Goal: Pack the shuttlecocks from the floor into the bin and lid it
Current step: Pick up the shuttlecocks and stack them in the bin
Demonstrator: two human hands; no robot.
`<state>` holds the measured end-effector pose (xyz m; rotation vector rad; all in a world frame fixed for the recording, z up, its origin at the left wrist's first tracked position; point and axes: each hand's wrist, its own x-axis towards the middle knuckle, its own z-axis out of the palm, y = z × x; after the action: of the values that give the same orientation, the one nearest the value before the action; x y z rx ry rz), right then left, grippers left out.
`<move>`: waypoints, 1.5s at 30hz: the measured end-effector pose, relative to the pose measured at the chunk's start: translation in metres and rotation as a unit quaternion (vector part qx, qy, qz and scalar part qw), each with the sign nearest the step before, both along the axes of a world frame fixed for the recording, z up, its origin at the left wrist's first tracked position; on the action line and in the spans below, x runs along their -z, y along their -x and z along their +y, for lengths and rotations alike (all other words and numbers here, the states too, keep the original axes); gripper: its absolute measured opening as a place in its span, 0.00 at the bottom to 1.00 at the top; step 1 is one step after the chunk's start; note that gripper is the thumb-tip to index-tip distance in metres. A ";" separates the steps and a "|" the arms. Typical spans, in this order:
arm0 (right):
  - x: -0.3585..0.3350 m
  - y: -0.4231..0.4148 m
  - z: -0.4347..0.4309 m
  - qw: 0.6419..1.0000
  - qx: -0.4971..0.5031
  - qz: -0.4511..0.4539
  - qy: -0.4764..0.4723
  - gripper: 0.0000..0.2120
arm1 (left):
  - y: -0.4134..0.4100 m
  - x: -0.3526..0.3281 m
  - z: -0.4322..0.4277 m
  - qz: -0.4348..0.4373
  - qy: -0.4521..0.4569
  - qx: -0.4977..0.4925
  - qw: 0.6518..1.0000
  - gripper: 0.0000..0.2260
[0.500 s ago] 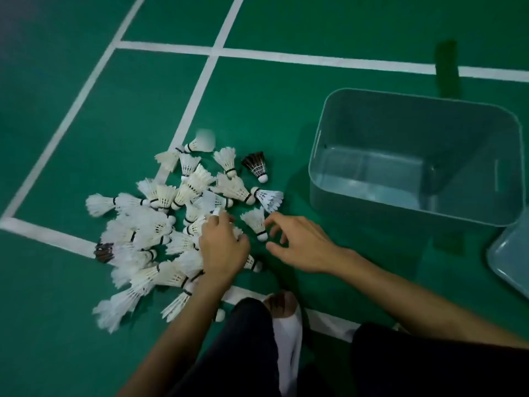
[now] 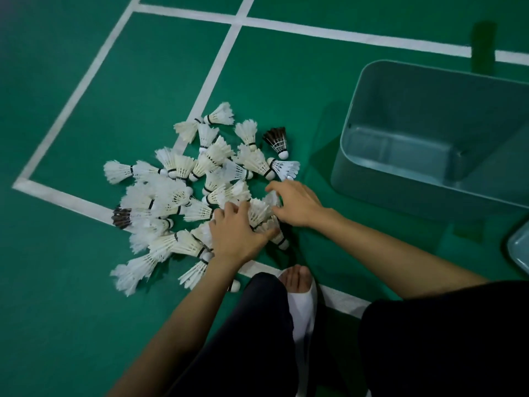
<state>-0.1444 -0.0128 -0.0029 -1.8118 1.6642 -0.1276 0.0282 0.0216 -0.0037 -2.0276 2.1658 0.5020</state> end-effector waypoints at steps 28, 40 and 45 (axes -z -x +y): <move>-0.001 0.028 0.068 0.953 0.257 -0.051 0.154 0.05 | 0.057 0.020 0.032 -0.049 0.040 0.125 0.990 0.30; -0.020 0.065 0.077 0.958 0.237 -0.115 0.114 0.05 | 0.051 0.014 0.028 0.196 0.108 0.172 0.959 0.27; -0.049 0.073 0.089 0.949 0.211 -0.167 0.165 0.05 | 0.058 -0.003 0.021 0.327 0.080 0.141 0.931 0.34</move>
<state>-0.2179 0.0760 0.0459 -1.5163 1.8276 -0.8972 -0.0296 0.0429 -0.0003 -1.7250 2.8969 1.1178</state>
